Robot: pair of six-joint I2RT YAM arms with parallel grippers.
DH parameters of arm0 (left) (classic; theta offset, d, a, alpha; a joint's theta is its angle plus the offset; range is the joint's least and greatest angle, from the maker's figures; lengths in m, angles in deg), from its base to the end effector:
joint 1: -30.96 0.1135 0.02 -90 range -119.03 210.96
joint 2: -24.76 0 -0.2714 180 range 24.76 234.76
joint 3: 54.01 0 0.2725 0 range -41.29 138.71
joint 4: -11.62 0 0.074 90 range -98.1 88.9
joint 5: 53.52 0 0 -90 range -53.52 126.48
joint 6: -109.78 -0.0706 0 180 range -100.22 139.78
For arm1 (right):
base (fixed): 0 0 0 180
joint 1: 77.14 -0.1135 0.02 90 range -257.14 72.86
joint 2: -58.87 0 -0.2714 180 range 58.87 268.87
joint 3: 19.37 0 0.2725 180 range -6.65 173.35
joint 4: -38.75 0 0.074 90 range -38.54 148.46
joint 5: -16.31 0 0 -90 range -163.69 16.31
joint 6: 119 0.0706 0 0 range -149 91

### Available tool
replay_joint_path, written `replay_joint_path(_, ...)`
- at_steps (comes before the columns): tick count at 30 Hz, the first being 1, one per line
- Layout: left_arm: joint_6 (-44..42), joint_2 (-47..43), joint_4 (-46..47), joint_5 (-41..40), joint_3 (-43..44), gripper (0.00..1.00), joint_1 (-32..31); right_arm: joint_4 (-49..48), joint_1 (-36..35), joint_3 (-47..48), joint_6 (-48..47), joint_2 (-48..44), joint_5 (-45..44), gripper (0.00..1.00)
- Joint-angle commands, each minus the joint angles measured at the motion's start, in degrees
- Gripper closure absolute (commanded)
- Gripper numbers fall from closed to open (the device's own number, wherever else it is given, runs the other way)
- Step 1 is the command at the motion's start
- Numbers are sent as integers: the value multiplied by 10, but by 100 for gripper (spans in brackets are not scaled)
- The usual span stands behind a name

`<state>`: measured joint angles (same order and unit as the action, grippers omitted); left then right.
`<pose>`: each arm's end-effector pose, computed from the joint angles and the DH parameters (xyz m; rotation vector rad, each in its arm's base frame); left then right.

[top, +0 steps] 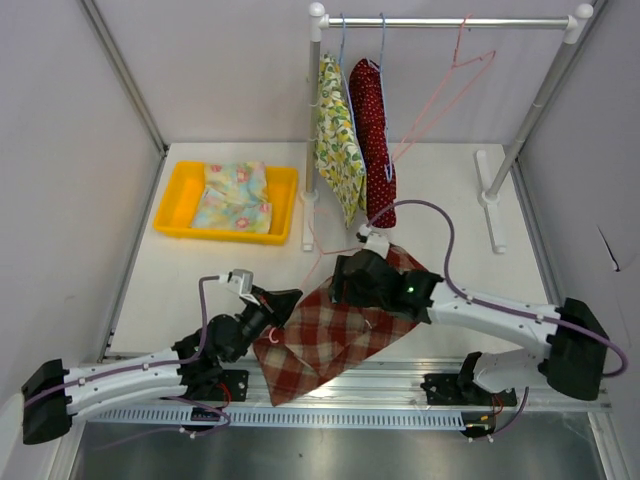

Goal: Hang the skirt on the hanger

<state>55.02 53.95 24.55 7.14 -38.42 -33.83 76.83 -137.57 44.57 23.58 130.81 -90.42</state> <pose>0.1094 -0.1513 0.1802 0.0078 1.6647 -0.9494 0.1677 0.2543 0.2316 -0.0225 2.4198 0.6162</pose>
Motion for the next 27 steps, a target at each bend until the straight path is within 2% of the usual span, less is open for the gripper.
replay_joint_path(1, 18, -4, 5, -44, -50, 100, -17, -44, -34, 86, 31, 56, -81, 30)
replay_joint_path(8, 14, 1, 15, -35, -52, 100, -22, -46, -44, 157, 53, 135, -130, 30)
replay_joint_path(14, 5, -6, 22, -29, -53, 100, -26, -19, -32, 215, 50, 204, -132, 42)
replay_joint_path(17, 2, -10, 20, -27, -49, 100, -27, -11, -29, 247, 43, 234, -134, 54)
replay_joint_path(18, 1, -11, 18, -26, -51, 100, -27, 11, -30, 270, 42, 241, -141, 68)
replay_joint_path(23, -12, -26, 4, -12, -38, 100, -28, 53, -36, 293, 41, 258, -159, 100)
replay_joint_path(27, -18, -34, -63, 10, 5, 99, -28, 59, -52, 287, 21, 237, -160, 100)
